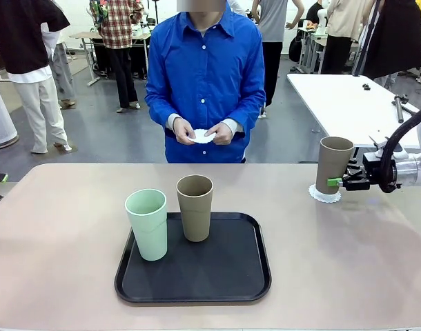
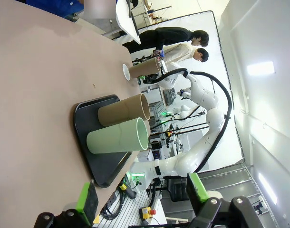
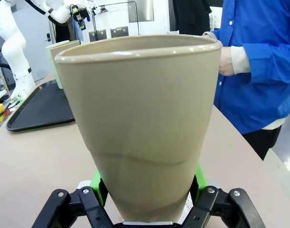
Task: Place coasters on the table and set cups on them.
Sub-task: Pick up one Reusable plastic cup and place it on a coaster set by the human.
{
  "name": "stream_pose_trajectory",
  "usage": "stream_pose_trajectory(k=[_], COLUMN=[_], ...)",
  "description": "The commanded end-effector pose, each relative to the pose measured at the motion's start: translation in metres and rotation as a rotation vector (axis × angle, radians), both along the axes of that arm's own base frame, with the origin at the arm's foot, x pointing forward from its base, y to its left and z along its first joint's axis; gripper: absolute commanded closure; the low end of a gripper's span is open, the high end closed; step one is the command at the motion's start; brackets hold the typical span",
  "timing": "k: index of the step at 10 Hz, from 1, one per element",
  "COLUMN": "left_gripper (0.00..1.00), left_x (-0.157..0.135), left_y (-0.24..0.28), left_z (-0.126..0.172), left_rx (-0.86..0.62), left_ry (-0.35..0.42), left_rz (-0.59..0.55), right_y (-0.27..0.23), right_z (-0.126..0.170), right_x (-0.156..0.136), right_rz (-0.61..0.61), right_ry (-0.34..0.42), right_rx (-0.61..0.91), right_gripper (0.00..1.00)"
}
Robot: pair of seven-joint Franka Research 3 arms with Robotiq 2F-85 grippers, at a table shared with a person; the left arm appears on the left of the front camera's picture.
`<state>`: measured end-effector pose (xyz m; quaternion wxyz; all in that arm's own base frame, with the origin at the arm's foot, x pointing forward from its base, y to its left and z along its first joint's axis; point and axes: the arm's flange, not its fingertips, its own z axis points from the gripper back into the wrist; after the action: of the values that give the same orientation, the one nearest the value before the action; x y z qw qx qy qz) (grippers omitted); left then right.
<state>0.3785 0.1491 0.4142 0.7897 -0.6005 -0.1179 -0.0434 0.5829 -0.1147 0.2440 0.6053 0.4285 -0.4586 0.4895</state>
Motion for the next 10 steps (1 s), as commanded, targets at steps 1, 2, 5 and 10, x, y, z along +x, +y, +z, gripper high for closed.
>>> stream_pose_trajectory(k=[1,2,5,10], left_gripper=[0.0,0.0,0.0,0.0], left_x=[-0.001,-0.001,-0.001,-0.001], left_y=[0.001,0.001,0.001,0.001], left_z=[0.001,0.001,0.001,0.001], left_rx=[-0.007,-0.007,-0.007,-0.007], left_ry=[-0.01,-0.01,-0.01,-0.01], left_rz=[-0.002,-0.002,-0.002,-0.002], right_y=[-0.002,-0.003,-0.008,-0.008], right_z=[-0.002,-0.004,-0.008,-0.022], right_x=[0.011,0.014,0.02,0.026], right_rz=[0.012,0.003,-0.021,-0.024], right_ry=[-0.038,-0.053,-0.043,0.004], right_rx=[0.036,0.038,0.039,0.049], right_gripper=[0.19,0.19,0.19,0.19])
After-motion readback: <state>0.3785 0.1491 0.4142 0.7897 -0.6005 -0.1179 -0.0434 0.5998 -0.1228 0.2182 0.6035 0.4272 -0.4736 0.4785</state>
